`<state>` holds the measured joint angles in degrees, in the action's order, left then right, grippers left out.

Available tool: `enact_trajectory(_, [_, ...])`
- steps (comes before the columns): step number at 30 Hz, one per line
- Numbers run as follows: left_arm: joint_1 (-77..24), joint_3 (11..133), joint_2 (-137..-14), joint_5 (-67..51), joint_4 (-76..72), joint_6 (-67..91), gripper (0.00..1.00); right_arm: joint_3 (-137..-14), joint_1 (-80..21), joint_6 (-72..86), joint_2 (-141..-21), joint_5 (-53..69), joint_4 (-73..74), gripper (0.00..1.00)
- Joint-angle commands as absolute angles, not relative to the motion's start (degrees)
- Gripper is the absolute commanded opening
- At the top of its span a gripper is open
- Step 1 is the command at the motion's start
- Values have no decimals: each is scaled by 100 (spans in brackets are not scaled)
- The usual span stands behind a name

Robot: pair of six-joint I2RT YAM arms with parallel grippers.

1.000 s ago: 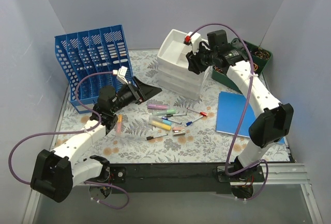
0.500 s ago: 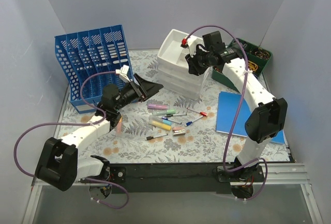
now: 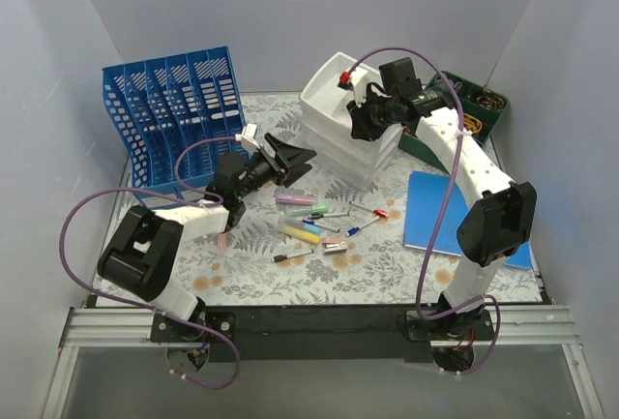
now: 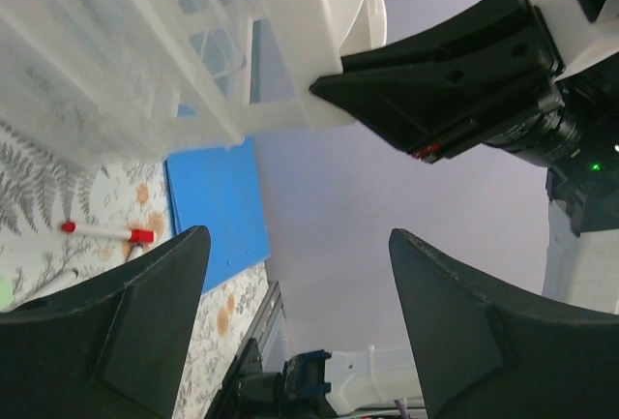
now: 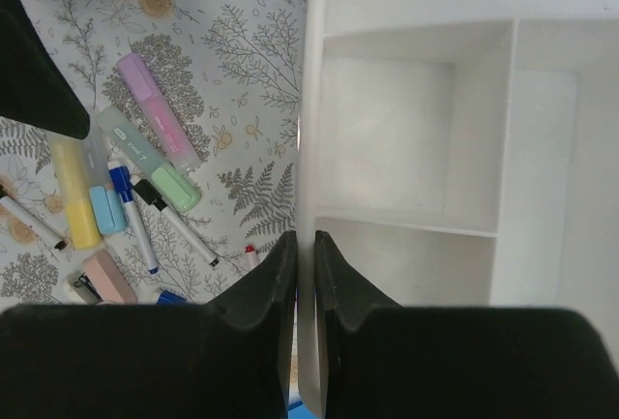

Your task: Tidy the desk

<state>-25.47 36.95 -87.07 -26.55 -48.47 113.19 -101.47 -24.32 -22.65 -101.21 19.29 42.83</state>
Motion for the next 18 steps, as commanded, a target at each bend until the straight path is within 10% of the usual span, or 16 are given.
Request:
enact_trajectory(1, [-2645, 4200, -9122, -2329, -5449, 11557, 72, -10301, -2400, -2110, -9896, 2460, 4333, 4])
enact_trajectory(18, [-3199, 5502, -11074, -959, -6539, 11804, 60, -10371, -2259, -1925, -10019, 3050, 4333, 4])
